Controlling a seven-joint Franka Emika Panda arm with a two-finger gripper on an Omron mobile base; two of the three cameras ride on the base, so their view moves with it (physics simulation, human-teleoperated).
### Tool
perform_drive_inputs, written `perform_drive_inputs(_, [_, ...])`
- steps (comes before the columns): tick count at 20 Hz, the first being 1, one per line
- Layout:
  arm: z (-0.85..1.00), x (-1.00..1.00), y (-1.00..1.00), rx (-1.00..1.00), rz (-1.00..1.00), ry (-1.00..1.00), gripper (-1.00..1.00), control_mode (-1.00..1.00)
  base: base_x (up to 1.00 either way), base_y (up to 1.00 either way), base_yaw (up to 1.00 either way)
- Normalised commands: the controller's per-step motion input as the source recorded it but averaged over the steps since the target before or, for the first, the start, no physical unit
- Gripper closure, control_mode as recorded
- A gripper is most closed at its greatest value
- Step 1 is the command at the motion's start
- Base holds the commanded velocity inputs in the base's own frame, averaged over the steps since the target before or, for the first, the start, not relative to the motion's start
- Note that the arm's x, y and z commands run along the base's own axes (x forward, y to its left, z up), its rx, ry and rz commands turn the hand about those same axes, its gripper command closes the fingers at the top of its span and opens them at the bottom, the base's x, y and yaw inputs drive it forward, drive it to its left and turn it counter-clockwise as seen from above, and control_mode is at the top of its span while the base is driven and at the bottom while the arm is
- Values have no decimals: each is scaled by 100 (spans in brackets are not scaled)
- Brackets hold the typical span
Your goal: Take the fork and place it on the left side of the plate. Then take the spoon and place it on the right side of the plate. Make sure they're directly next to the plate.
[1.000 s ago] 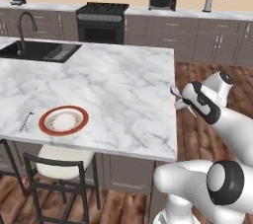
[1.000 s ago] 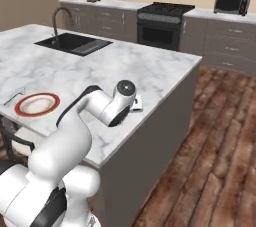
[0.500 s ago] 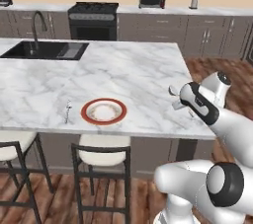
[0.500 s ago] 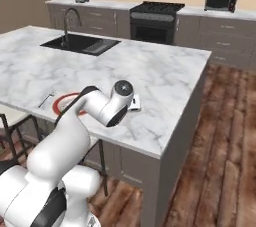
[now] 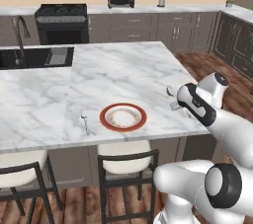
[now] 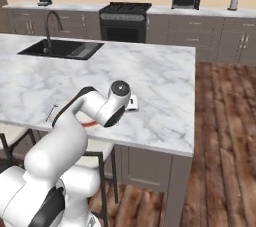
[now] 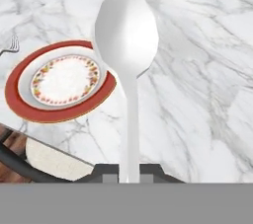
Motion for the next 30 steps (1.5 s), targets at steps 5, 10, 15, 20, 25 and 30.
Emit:
perform_drive_inputs(5, [0,0,0,0,0,0,100,100,41,40,-31])
perform_drive_inputs(10, [0,0,0,0,0,0,100,100,59,24,-25])
perform_drive_inputs(15, [-25,23,18,-1,-2,11,100,-100,28,3,-6])
perform_drive_inputs(20, [-61,33,66,-9,-1,24,100,-100,0,0,0])
perform_drive_inputs(25, [-40,29,60,-6,0,19,100,-100,0,0,0])
perform_drive_inputs(30, [-25,13,34,-1,0,11,100,-100,0,0,0])
